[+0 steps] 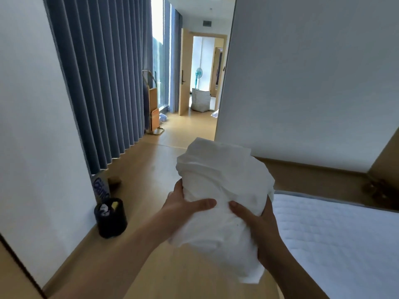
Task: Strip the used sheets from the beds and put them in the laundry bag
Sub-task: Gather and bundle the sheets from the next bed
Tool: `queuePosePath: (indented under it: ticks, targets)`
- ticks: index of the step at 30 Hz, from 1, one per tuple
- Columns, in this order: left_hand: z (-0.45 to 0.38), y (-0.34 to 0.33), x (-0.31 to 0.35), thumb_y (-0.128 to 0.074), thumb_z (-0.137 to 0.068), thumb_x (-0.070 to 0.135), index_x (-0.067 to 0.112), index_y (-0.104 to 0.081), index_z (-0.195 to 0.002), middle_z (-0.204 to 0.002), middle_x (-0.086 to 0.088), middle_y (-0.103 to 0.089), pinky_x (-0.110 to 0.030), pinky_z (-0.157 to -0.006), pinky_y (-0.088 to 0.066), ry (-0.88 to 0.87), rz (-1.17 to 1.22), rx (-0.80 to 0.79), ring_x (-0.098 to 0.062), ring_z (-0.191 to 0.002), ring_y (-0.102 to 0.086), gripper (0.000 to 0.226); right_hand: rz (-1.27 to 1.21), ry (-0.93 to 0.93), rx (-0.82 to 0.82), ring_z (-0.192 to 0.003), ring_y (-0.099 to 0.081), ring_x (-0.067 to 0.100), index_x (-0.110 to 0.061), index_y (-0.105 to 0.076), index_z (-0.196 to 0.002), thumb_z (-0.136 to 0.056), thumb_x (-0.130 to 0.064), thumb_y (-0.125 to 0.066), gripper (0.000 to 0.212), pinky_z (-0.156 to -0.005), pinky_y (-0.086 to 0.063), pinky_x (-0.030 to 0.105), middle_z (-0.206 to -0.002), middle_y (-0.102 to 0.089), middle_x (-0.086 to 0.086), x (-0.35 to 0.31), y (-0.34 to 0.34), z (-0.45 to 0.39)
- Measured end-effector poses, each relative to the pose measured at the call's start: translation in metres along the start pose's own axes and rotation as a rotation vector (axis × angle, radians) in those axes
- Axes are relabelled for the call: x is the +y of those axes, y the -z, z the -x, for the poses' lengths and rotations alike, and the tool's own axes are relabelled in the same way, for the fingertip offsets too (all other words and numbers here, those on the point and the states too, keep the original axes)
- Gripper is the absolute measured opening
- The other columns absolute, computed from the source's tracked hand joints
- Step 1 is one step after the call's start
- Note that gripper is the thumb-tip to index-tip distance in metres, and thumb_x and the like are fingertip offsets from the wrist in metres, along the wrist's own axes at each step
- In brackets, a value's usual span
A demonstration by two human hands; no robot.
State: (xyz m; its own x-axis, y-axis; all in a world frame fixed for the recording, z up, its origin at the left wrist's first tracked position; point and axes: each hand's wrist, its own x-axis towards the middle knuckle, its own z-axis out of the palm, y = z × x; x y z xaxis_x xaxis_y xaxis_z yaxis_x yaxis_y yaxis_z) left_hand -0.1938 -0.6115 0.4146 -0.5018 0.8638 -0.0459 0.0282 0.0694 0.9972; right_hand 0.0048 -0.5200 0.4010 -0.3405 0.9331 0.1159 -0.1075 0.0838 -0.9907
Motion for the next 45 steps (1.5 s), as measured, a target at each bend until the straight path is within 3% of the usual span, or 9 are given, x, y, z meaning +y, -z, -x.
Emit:
queuePosePath:
  ticks: [3, 7, 14, 17, 21, 25, 29, 38, 45]
  targets:
    - [-0.078, 0.004, 0.002, -0.1, -0.042, 0.06, 0.053, -0.048, -0.118, -0.123, 0.017, -0.066, -0.042, -0.096, -0.058, 0.0, 0.012, -0.025, -0.011, -0.112, -0.067, 0.093, 0.002, 0.003, 0.013, -0.116, -0.062, 0.01, -0.045, -0.039, -0.147, -0.056, -0.048, -0.092, 0.106, -0.09, -0.054, 0.031, -0.132, -0.06, -0.019, 0.007, -0.016, -0.068]
    - [-0.18, 0.007, -0.008, -0.1, -0.041, 0.061, 0.048, -0.047, -0.129, -0.125, 0.016, -0.066, -0.043, -0.096, -0.058, 0.019, 0.013, -0.023, -0.014, -0.113, -0.067, 0.103, -0.002, -0.008, 0.014, -0.112, -0.061, 0.004, -0.046, -0.038, -0.146, -0.056, -0.049, -0.091, 0.105, -0.08, -0.049, 0.022, -0.13, -0.059, -0.022, 0.032, -0.035, -0.166]
    - [-0.382, 0.012, -0.032, -0.102, -0.044, 0.051, 0.047, -0.051, -0.122, -0.118, 0.016, -0.07, -0.04, -0.092, -0.06, 0.056, 0.025, 0.008, -0.01, -0.106, -0.071, 0.093, -0.027, -0.083, 0.016, -0.116, -0.065, 0.015, -0.043, -0.041, -0.148, -0.042, -0.06, -0.096, 0.121, -0.1, -0.055, 0.046, -0.133, -0.063, -0.014, 0.104, -0.076, -0.366]
    - [-0.469, 0.017, -0.027, -0.101, -0.043, 0.054, 0.051, -0.049, -0.11, -0.12, 0.014, -0.066, -0.044, -0.097, -0.057, 0.12, -0.001, 0.034, -0.015, -0.111, -0.067, 0.084, -0.044, -0.144, -0.004, -0.112, -0.068, 0.015, -0.042, -0.047, -0.143, -0.043, -0.056, -0.097, 0.113, -0.098, -0.057, 0.048, -0.127, -0.068, -0.014, 0.119, -0.095, -0.457]
    - [-0.578, 0.034, -0.021, -0.1, -0.052, 0.047, 0.049, -0.049, -0.106, -0.117, 0.021, -0.063, -0.032, -0.088, -0.055, 0.115, -0.013, 0.09, -0.005, -0.107, -0.063, 0.075, -0.068, -0.187, -0.061, -0.11, -0.07, 0.016, -0.046, -0.05, -0.14, -0.049, -0.05, -0.098, 0.102, -0.096, -0.058, 0.049, -0.123, -0.07, -0.016, 0.131, -0.13, -0.572]
    - [-0.682, 0.066, -0.03, -0.097, -0.04, 0.064, 0.049, -0.043, -0.123, -0.121, 0.021, -0.061, -0.042, -0.103, -0.053, 0.13, -0.071, 0.141, -0.012, -0.117, -0.061, 0.1, -0.074, -0.192, -0.12, -0.108, -0.072, 0.014, -0.044, -0.052, -0.139, -0.06, -0.04, -0.1, 0.093, -0.095, -0.059, 0.046, -0.121, -0.072, -0.014, 0.15, -0.178, -0.67]
    - [-0.794, 0.104, -0.049, -0.098, -0.04, 0.06, 0.042, -0.044, -0.128, -0.125, 0.014, -0.063, -0.044, -0.103, -0.053, 0.151, -0.041, 0.129, -0.015, -0.117, -0.063, 0.104, -0.078, -0.199, -0.146, -0.103, -0.073, 0.01, -0.041, -0.053, -0.138, -0.07, -0.026, -0.094, 0.08, -0.09, -0.06, 0.041, -0.117, -0.074, -0.014, 0.183, -0.232, -0.764]
    - [-1.058, 0.187, -0.054, -0.101, -0.048, 0.05, 0.043, -0.053, -0.113, -0.119, 0.013, -0.07, -0.039, -0.095, -0.059, 0.182, 0.084, -0.01, -0.009, -0.106, -0.071, 0.082, -0.054, -0.227, -0.069, -0.112, -0.072, 0.026, -0.045, -0.053, -0.138, -0.06, -0.038, -0.099, 0.091, -0.095, -0.058, 0.054, -0.126, -0.072, -0.004, 0.215, -0.353, -0.993]
    - [-1.242, 0.216, -0.045, -0.1, -0.041, 0.062, 0.039, -0.049, -0.13, -0.126, 0.012, -0.067, -0.042, -0.097, -0.057, 0.185, 0.054, -0.064, -0.014, -0.113, -0.068, 0.106, -0.069, -0.247, -0.019, -0.11, -0.073, 0.031, -0.038, -0.053, -0.141, -0.063, -0.036, -0.1, 0.09, -0.093, -0.059, 0.056, -0.126, -0.073, 0.002, 0.239, -0.408, -1.16]
